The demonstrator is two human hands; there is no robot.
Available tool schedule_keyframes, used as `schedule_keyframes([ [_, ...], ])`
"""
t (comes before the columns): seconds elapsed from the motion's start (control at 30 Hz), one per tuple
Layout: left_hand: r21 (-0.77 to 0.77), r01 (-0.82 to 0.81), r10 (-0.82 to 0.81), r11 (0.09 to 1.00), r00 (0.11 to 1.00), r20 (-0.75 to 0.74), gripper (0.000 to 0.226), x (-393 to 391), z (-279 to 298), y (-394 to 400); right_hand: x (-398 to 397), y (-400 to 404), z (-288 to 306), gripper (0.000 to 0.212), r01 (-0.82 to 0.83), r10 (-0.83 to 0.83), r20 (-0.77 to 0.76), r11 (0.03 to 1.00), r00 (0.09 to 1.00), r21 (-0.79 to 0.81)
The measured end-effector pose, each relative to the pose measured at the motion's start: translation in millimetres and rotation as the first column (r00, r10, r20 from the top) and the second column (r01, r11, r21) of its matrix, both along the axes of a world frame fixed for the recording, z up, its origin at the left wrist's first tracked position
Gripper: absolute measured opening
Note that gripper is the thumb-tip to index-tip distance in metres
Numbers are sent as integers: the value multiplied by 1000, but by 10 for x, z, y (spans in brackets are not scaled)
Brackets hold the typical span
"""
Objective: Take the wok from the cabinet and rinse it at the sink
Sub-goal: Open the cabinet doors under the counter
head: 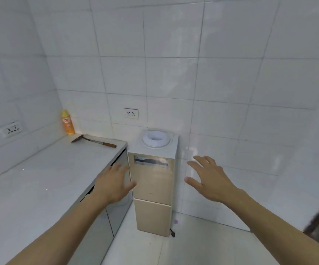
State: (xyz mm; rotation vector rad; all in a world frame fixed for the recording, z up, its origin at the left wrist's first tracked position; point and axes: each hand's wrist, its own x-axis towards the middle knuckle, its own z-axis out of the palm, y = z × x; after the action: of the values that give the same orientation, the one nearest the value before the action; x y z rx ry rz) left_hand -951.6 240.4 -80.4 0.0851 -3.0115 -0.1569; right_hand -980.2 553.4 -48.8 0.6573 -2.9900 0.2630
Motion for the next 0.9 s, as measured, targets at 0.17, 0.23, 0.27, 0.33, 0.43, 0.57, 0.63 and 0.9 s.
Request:
schedule_keyframes([
  [0.17,10,-170,169,985,985,43,63,-293,-123,-473,-801,-583,-144,91,-177,177,18,984,984,-4],
  [0.23,16,-226,225,974,973,46,65,-446,-177,-703,-1133,-867,-234,81,-224,224,36,974,974,9],
  [0.27,12,-248,247,969,968,44,65,-533,-211,-821,-1289,-1010,-279,74,-248,248,37,969,968,15],
  [0.33,14,-285,284,958,958,35,65,-733,-288,-1052,-1580,-1302,-342,74,-296,295,35,955,955,20],
  [0.43,61,-340,339,938,940,33,66,-1036,-418,-1384,-1975,-1712,-365,87,-341,340,37,940,940,5],
  [0.57,106,-387,387,916,922,26,67,-1385,-524,-1769,-2490,-2259,-323,78,-421,420,32,907,907,12],
  [0.63,110,-427,427,898,904,23,66,-1525,-546,-1959,-2725,-2543,-319,90,-452,452,16,892,892,-15],
  [0.9,65,-650,647,757,760,68,61,-1724,-716,-2582,-3454,-3452,-766,96,-606,619,125,785,775,-131],
])
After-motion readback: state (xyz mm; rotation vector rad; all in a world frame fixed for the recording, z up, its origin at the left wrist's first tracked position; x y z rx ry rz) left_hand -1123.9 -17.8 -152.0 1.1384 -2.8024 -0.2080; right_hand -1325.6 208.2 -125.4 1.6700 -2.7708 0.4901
